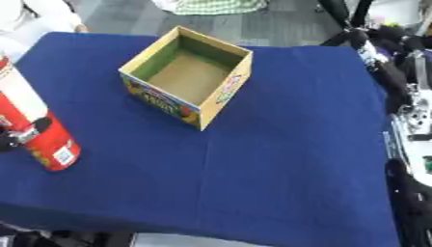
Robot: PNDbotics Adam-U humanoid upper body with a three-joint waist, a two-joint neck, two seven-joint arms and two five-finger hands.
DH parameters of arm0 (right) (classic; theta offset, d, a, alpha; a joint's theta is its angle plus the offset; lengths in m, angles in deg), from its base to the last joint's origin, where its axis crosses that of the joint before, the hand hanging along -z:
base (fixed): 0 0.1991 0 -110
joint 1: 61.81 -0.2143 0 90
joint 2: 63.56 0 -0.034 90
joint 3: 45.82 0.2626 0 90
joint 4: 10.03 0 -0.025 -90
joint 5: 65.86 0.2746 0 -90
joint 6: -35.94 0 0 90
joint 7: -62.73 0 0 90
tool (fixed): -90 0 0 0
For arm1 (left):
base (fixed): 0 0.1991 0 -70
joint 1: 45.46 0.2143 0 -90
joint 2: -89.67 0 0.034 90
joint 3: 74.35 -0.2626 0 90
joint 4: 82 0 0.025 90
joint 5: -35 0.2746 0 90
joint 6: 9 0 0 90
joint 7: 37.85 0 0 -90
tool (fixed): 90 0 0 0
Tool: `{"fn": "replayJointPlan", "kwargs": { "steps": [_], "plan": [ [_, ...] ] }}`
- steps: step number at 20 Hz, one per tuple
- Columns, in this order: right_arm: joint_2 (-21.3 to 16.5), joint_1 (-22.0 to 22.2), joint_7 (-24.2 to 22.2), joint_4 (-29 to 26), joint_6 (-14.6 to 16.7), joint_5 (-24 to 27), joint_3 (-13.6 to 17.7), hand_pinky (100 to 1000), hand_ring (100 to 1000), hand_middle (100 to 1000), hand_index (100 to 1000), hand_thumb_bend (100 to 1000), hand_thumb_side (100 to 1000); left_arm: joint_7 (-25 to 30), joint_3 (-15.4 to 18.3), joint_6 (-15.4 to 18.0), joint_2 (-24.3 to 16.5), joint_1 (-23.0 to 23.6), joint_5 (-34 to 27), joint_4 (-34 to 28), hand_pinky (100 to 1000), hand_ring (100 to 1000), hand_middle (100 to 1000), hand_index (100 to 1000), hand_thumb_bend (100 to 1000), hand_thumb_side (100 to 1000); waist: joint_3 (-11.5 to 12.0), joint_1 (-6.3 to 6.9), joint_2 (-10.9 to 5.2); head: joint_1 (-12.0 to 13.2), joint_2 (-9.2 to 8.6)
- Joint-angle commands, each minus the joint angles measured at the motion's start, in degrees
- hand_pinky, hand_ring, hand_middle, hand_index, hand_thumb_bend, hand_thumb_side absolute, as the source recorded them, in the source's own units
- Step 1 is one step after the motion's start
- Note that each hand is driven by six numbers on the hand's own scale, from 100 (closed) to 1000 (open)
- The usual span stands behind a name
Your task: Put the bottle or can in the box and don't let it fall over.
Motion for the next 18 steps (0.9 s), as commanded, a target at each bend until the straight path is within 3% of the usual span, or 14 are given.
{"fn": "replayJointPlan", "kwargs": {
  "steps": [1, 9, 18],
  "plan": [
    [-0.9, -0.6, -0.1, -0.6, 0.1, 0.3, 0.0, 732, 952, 1000, 794, 700, 432, -0.6, 0.8, -0.5, -2.2, -1.7, -1.1, -2.5, 1000, 942, 645, 457, 155, 391, 0.1, 0.27, -0.64, -0.2, 0.31],
    [-1.1, -0.5, -0.2, -0.6, 0.1, 0.2, -0.1, 733, 952, 1000, 795, 700, 432, -0.9, -0.6, -1.3, -4.2, -7.8, -2.0, -3.3, 998, 936, 642, 455, 132, 372, -0.1, 0.57, -0.60, -0.3, 0.31],
    [-0.8, -1.2, -0.7, -0.7, 0.1, 0.1, -0.6, 734, 953, 1000, 795, 701, 432, 0.7, -4.6, -2.0, -3.2, -20.9, -2.1, 2.4, 992, 930, 638, 459, 157, 377, -1.1, 0.51, -0.22, 0.4, 0.31]
  ]
}}
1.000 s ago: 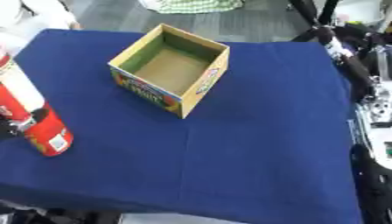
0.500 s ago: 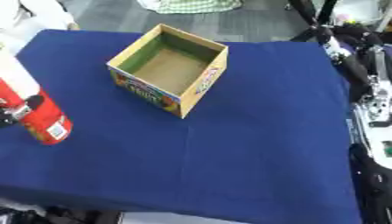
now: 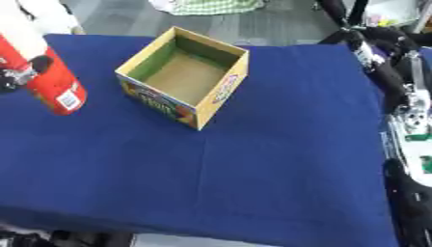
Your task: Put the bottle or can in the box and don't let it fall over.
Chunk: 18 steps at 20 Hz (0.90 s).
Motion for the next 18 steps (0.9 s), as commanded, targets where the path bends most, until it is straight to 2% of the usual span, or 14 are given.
{"fn": "replayJointPlan", "kwargs": {
  "steps": [1, 9, 13, 18],
  "plan": [
    [-0.6, -1.2, -0.3, -0.8, 0.1, 0.1, -0.2, 734, 953, 1000, 795, 700, 433, 0.8, -1.1, 0.1, -0.9, -4.5, 0.5, 2.2, 991, 929, 639, 461, 171, 375, -0.4, 0.05, -0.44, 0.6, 0.31],
    [0.5, -2.6, -0.7, -1.2, 0.1, 0.3, -0.6, 734, 953, 1000, 795, 700, 434, 1.4, -2.3, 2.0, 2.5, -14.6, 3.7, 10.8, 991, 929, 639, 473, 193, 378, -2.1, -0.66, 0.80, 1.4, 0.19],
    [1.1, -3.8, -1.1, -1.5, 0.1, 0.3, -0.9, 734, 953, 1000, 795, 700, 435, 0.8, -1.7, 3.3, 4.4, -18.5, 5.0, 15.1, 993, 930, 639, 475, 201, 389, -3.2, -1.21, 1.85, 2.3, -0.86],
    [2.3, -5.8, -1.7, -2.1, 0.1, 0.4, -1.5, 734, 953, 1000, 796, 699, 439, -0.1, -0.9, 5.2, 5.3, -22.4, 7.2, 19.7, 991, 931, 640, 481, 215, 391, -5.1, -1.68, 3.59, 3.3, -3.02]
  ]
}}
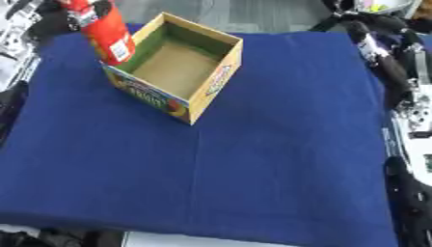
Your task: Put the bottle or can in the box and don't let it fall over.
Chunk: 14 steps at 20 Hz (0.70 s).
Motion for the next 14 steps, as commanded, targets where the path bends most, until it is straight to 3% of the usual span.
{"fn": "replayJointPlan", "kwargs": {
  "steps": [1, 6, 14],
  "plan": [
    [0.0, -1.9, -0.6, -1.9, 0.1, 0.2, -0.4, 734, 953, 1000, 796, 699, 439, -0.6, 1.3, 1.6, -0.7, -3.2, 1.5, 1.8, 991, 931, 640, 481, 215, 391, -0.7, -0.02, -0.21, 0.7, -1.73],
    [1.1, -3.5, -1.2, -2.3, 0.0, 0.3, -1.1, 734, 953, 1000, 796, 699, 437, -2.1, 2.4, 4.0, -0.3, -6.8, 4.3, 4.9, 985, 928, 638, 483, 226, 393, -3.1, -0.20, 1.51, 2.2, -3.86],
    [2.8, -5.3, -2.1, -3.2, -0.1, 0.3, -2.0, 734, 952, 1000, 796, 693, 451, -4.3, 3.8, 7.0, 0.9, -9.4, 8.2, 9.3, 982, 933, 650, 506, 276, 395, -5.9, -0.07, 2.89, 4.5, -5.68]
  ]
}}
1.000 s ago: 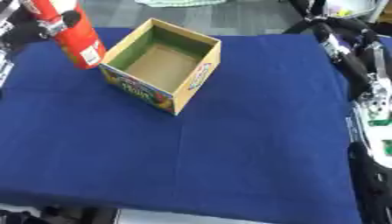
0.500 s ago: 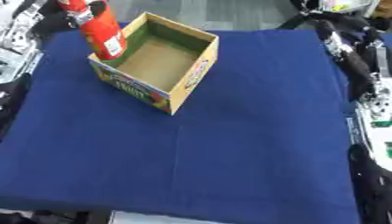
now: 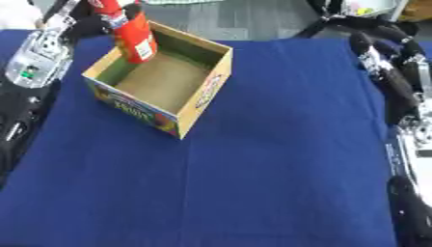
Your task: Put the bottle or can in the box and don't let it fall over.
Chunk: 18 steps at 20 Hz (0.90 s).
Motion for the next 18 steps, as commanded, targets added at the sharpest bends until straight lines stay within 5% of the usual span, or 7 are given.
{"fn": "replayJointPlan", "kwargs": {
  "steps": [1, 3, 4, 7, 8, 10, 18],
  "plan": [
    [0.3, -1.5, -0.6, -1.8, 0.1, 0.3, -0.5, 734, 952, 1000, 796, 693, 451, -0.7, 1.2, 1.5, -0.3, -1.9, 1.6, 1.0, 982, 933, 651, 507, 278, 396, -0.6, 0.19, -0.61, 1.1, -1.41],
    [0.7, -1.7, -0.8, -1.9, 0.1, 0.3, -0.8, 734, 952, 1000, 796, 692, 452, -1.3, 1.6, 2.0, -0.2, -2.0, 2.6, 1.9, 985, 940, 667, 536, 318, 400, -1.1, 0.30, -0.32, 1.5, -1.87],
    [0.8, -1.8, -0.9, -2.0, 0.1, 0.4, -0.8, 734, 952, 1000, 796, 692, 447, -1.4, 1.6, 2.3, -0.2, -2.1, 3.1, 2.1, 1000, 968, 740, 721, 486, 416, -1.3, 0.34, -0.22, 1.5, -1.98],
    [0.6, -1.7, -1.0, -1.8, 0.0, 0.5, -1.0, 734, 952, 1000, 796, 693, 442, -1.9, 1.6, 3.6, -0.6, -2.1, 6.1, 2.2, 1000, 1000, 805, 987, 782, 478, -1.3, 0.47, -0.02, 1.5, -1.87],
    [0.6, -1.6, -1.1, -1.8, 0.0, 0.5, -1.0, 734, 952, 1000, 796, 693, 440, -2.3, 1.8, 3.9, -0.7, -2.1, 7.1, 2.3, 1000, 1000, 809, 1000, 904, 555, -1.2, 0.50, -0.01, 1.6, -1.75],
    [0.5, -1.5, -1.1, -1.7, -0.1, 0.6, -1.0, 734, 952, 1000, 796, 693, 439, -3.8, 2.3, 3.9, -0.9, -2.1, 8.7, 2.7, 1000, 1000, 809, 1000, 990, 617, -1.2, 0.48, -0.04, 1.6, -1.52],
    [0.4, -1.4, -1.2, -1.5, 0.0, 0.8, -1.1, 734, 953, 1000, 796, 693, 440, -5.9, 2.9, 3.6, -1.1, -1.9, 10.3, 3.4, 1000, 997, 786, 1000, 883, 573, -1.0, 0.35, -0.21, 1.3, -1.25]
  ]
}}
